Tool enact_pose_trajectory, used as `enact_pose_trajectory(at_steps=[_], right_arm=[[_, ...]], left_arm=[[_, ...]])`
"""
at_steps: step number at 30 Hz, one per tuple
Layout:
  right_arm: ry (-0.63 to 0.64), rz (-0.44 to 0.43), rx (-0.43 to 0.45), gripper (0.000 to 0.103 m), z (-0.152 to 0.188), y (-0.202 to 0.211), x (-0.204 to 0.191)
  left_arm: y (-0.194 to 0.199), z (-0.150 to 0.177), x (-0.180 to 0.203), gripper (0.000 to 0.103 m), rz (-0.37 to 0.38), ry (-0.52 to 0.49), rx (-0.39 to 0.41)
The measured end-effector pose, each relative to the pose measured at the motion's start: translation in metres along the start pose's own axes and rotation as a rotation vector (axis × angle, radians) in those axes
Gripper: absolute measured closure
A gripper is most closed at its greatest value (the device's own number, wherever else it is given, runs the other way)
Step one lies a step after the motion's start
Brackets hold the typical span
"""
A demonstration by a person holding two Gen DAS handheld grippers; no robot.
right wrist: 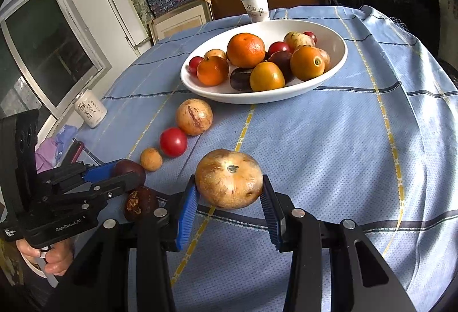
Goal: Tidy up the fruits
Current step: 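Carry the pear and mangosteen onto the white plate and release both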
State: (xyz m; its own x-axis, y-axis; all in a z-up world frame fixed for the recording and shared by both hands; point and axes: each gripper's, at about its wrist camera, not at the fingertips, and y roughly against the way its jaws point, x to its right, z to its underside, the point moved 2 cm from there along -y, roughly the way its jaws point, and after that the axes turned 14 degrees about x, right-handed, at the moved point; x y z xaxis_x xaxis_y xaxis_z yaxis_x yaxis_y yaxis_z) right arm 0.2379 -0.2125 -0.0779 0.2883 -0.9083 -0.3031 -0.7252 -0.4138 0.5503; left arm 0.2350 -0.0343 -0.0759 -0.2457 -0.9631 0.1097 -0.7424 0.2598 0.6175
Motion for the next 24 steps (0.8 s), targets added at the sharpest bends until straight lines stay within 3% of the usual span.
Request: enact_pose_trajectory(at_steps=[3,9,13,17,21,24], right_arm=[[-0.003,-0.003,0.004,0.060,0.000,0.000,0.000],[0.010,0.003,0.044,0.060,-0.003,0.006,-0.002],[0.022,0.037,0.150,0.060,-0.014,0.017,-0.001],[-0.011,0.069,0.278,0.060,-0.037,0.021,0.008],[-0.036,0.157,0.381,0.060,-0.063,0.014,0.023],[-0.063,0.176,0.419,0.060,-0.084,0.002,0.040]], left_arm=[[0.002,-0.001,0.000,0.067,-0.006,-0.002,0.009],[0.024,-0.008,-0.002,0.067,0.000,0.017,0.116],[0.036,-0.018,-0.011,0.067,0.025,0.064,0.187],[0.023,-0.044,-0.028,0.067,0.061,0.133,0.165],[0.004,-0.075,-0.038,0.067,-0.001,0.140,0.180],[-0.017,-0.097,-0.039,0.067,-0.001,0.149,0.178]])
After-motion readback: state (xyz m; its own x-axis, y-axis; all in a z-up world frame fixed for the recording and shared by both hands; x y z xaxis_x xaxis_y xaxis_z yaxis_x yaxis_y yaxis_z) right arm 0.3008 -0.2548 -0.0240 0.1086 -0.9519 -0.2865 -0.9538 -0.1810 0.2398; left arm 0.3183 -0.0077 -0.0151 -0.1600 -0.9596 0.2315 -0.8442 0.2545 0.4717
